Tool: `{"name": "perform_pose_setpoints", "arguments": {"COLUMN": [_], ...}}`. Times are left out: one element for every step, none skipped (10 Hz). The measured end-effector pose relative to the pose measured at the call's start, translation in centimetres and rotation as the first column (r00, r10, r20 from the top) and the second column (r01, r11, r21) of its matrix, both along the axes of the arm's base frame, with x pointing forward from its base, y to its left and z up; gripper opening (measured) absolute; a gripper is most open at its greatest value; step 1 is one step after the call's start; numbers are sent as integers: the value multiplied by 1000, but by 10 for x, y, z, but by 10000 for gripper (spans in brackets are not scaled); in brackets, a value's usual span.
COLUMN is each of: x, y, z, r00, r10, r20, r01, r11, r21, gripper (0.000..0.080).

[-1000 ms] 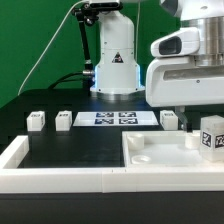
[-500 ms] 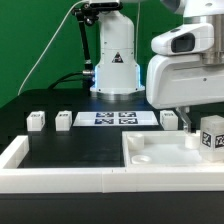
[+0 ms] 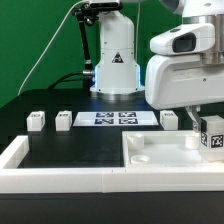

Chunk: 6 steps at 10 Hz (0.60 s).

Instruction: Assemble square table

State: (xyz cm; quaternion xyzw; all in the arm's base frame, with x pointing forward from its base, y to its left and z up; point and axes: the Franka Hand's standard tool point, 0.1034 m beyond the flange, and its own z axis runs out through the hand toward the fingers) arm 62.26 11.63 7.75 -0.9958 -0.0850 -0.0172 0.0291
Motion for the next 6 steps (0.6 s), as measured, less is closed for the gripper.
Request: {"name": "perform_pose_setpoints", "arguments": {"x": [0,0,1,1,1,1], "y": [0,0,-1,0,0,0], "z": [0,0,-1,-1,-1,-1], "r00": [999,990,966,922,862,798], "r10": [-34,-140,-258,-388,-507,-602], "r20": [-2,-7,-5,-7,-15,-25], "r01": [34,140,258,388,507,603], "r11": [999,990,966,921,861,797], "r21": [3,11,27,35,39,40], "gripper": [291,291,291,291,291,291]}}
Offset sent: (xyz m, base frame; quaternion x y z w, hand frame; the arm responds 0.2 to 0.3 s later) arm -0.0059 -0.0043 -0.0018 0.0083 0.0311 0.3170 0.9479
